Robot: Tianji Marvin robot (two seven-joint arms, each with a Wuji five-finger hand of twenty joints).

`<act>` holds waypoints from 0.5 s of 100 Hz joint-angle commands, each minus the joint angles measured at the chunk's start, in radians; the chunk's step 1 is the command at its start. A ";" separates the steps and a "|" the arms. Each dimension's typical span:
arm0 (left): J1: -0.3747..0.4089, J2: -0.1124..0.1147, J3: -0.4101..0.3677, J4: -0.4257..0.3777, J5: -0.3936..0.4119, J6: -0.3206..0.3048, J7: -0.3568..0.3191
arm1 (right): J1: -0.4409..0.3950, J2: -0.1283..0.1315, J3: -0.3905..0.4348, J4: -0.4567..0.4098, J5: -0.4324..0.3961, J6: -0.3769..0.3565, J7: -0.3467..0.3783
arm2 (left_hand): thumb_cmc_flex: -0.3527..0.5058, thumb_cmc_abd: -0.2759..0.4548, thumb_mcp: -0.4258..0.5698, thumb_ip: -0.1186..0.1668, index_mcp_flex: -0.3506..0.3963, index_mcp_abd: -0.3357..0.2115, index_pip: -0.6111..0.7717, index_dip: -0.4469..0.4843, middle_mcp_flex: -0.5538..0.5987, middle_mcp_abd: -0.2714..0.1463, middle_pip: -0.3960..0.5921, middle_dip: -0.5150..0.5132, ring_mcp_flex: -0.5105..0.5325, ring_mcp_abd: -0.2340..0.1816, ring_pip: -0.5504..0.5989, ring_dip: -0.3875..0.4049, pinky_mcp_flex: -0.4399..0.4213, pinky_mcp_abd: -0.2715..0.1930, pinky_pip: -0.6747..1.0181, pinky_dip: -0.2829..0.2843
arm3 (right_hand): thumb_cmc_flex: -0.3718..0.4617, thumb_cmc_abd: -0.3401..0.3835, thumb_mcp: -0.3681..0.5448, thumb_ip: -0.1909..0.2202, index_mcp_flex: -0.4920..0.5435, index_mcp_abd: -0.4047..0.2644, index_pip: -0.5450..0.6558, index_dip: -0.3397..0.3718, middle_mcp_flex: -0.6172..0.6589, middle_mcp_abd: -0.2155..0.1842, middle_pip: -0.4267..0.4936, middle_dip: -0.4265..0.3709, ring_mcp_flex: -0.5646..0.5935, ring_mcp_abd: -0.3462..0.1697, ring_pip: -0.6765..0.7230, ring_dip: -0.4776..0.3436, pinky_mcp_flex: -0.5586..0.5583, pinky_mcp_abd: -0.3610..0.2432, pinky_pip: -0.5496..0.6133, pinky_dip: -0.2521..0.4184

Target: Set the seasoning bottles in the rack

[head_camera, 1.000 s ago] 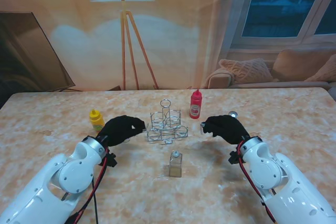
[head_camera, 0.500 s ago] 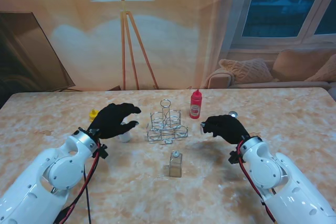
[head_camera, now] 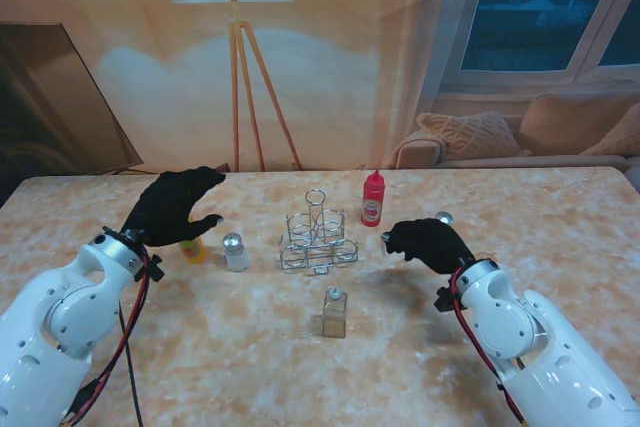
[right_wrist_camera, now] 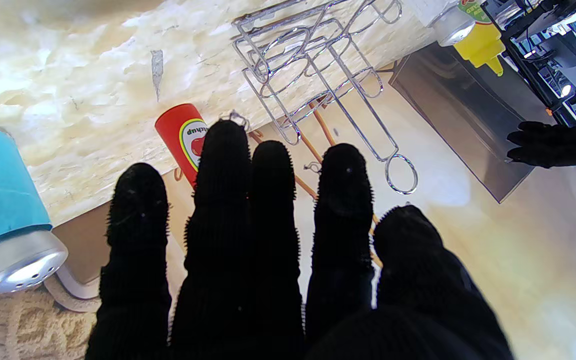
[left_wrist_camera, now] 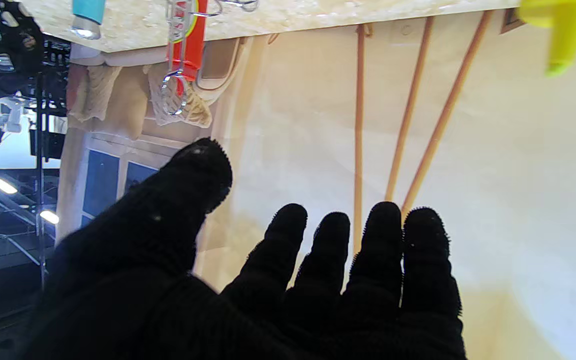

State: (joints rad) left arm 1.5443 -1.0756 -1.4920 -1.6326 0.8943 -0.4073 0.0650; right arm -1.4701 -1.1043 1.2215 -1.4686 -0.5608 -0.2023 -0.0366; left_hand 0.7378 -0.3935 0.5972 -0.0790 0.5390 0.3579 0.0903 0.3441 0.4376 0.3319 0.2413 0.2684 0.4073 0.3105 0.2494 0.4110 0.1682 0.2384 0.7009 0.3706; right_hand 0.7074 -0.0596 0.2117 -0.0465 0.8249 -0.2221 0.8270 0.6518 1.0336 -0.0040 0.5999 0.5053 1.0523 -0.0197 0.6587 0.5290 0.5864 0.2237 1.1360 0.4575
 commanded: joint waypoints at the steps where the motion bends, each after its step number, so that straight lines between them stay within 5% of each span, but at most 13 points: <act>1: -0.009 0.010 -0.015 0.022 0.007 0.004 -0.008 | -0.004 -0.004 -0.005 0.002 0.000 0.003 0.017 | -0.042 -0.031 0.052 -0.030 -0.044 0.033 -0.028 -0.024 -0.048 0.012 -0.019 -0.026 -0.039 -0.013 -0.029 -0.038 -0.020 -0.021 -0.028 -0.024 | 0.021 0.009 -0.014 -0.012 0.014 -0.001 0.009 0.007 0.029 -0.004 0.011 0.033 0.017 -0.007 0.021 0.034 -0.005 0.007 0.020 -0.001; 50: -0.069 0.024 -0.039 0.179 0.030 0.030 -0.022 | 0.012 -0.003 -0.021 0.014 0.004 0.010 0.025 | -0.199 -0.123 0.146 -0.055 -0.192 0.066 -0.068 -0.066 -0.153 0.025 -0.061 -0.077 -0.133 -0.017 -0.067 -0.099 -0.064 -0.018 -0.093 -0.053 | 0.022 0.007 -0.013 -0.012 0.014 -0.003 0.010 0.007 0.031 -0.005 0.014 0.034 0.017 -0.009 0.023 0.034 -0.006 0.006 0.020 -0.002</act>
State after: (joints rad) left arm 1.4812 -1.0596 -1.5237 -1.4700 0.9273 -0.3879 0.0769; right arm -1.4554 -1.1040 1.2056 -1.4571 -0.5583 -0.1958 -0.0276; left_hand 0.5742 -0.4886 0.7063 -0.1134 0.3867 0.3896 0.0447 0.2929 0.3269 0.3426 0.1997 0.2053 0.3136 0.2983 0.2091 0.3449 0.1247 0.2363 0.6319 0.3426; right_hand 0.7074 -0.0596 0.2117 -0.0465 0.8318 -0.2221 0.8270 0.6519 1.0336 -0.0040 0.6004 0.5053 1.0525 -0.0197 0.6598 0.5291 0.5864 0.2237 1.1406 0.4575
